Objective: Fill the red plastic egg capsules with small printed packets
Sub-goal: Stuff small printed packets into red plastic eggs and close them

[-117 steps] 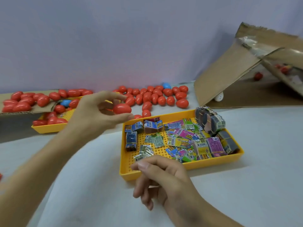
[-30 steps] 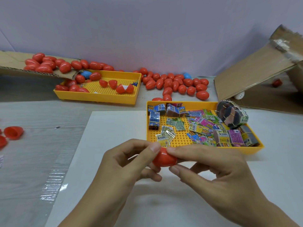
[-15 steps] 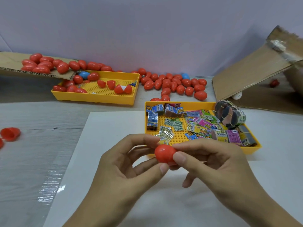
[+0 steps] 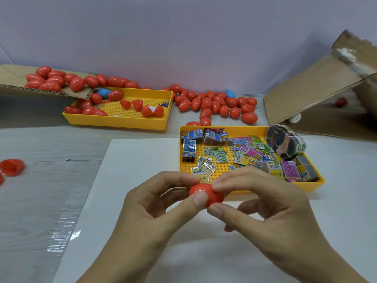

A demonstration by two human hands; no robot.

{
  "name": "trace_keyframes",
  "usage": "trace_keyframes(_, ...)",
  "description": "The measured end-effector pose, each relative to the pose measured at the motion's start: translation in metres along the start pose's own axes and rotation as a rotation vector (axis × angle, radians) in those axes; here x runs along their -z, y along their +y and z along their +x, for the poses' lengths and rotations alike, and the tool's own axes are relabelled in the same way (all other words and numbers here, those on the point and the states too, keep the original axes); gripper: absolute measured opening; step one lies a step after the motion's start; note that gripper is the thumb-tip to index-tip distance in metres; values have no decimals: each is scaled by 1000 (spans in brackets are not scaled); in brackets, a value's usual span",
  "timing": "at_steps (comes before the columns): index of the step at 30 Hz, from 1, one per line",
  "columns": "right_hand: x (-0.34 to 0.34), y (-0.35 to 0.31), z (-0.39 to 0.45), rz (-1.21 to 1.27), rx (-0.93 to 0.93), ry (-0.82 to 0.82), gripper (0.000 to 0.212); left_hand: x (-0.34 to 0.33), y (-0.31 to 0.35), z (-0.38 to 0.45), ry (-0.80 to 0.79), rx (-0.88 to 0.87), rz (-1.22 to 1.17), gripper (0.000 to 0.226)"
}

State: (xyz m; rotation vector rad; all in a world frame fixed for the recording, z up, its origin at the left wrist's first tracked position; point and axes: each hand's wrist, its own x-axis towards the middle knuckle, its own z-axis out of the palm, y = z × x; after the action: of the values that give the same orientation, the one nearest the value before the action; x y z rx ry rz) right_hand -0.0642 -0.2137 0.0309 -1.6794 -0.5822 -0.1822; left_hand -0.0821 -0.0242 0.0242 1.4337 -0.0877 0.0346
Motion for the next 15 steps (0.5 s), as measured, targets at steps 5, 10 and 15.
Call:
trace_keyframes(5, 19, 2, 12, -77, -53, 106, 19, -1, 2, 3, 93, -43, -67, 53)
trace_keyframes(10, 58, 16, 27, -631, -113, 219, 15, 1, 4, 4, 110, -34, -152, 50)
trace_keyframes(15, 53, 19, 22, -994, -316, -268, 71, 1, -1, 4, 126, -20, -160, 29)
